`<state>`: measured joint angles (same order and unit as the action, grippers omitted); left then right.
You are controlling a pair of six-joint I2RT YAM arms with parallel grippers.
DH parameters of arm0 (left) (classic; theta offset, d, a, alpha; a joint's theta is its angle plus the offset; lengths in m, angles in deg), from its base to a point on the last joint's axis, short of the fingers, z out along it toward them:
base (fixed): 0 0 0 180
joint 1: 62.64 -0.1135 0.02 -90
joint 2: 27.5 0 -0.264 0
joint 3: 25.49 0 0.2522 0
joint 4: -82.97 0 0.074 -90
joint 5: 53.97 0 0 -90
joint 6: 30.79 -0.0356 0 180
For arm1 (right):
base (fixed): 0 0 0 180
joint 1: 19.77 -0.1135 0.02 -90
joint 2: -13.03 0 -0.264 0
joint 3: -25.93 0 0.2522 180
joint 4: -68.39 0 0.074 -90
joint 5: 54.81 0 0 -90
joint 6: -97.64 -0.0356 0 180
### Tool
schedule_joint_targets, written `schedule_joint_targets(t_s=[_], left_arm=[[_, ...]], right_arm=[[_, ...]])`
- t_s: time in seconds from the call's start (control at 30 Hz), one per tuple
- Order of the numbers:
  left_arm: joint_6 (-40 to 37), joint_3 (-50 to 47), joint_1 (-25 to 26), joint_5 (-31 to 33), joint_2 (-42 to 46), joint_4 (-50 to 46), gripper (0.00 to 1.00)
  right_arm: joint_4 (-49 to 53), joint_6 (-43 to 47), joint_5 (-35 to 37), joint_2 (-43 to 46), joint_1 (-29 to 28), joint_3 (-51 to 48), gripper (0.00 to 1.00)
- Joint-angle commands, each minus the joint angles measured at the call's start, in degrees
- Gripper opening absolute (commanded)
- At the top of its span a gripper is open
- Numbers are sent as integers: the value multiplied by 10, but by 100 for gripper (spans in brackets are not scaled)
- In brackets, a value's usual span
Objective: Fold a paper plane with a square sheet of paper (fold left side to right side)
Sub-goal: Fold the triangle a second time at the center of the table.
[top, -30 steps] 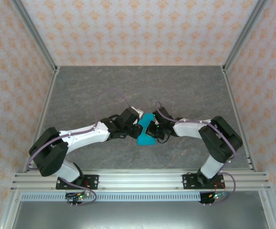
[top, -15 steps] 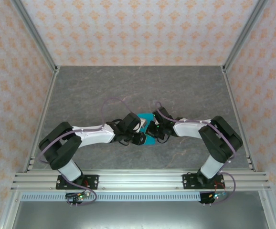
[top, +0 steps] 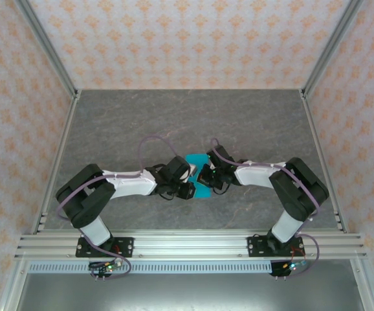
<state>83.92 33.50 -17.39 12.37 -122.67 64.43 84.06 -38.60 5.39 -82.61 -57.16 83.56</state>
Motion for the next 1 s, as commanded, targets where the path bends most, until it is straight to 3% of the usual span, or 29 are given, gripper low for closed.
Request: schedule_joint_targets(t_s=[0.0,0.37,0.67,0.8,0.97], left_arm=[[11,-13,-3,21,2,2,14],[25,-57,-3,36,32,-4,10],[45,-124,-3,-2,77,39,6],[37,-120,-6,23,118,4,6],[37,-104,-30,9,169,4,8]], right_arm=[[44,11,27,-11,-2,2,0],[54,14,31,-9,-2,2,0],[57,15,33,-9,-2,3,0],[56,15,32,-9,-2,4,0],[52,13,29,-9,-3,3,0]])
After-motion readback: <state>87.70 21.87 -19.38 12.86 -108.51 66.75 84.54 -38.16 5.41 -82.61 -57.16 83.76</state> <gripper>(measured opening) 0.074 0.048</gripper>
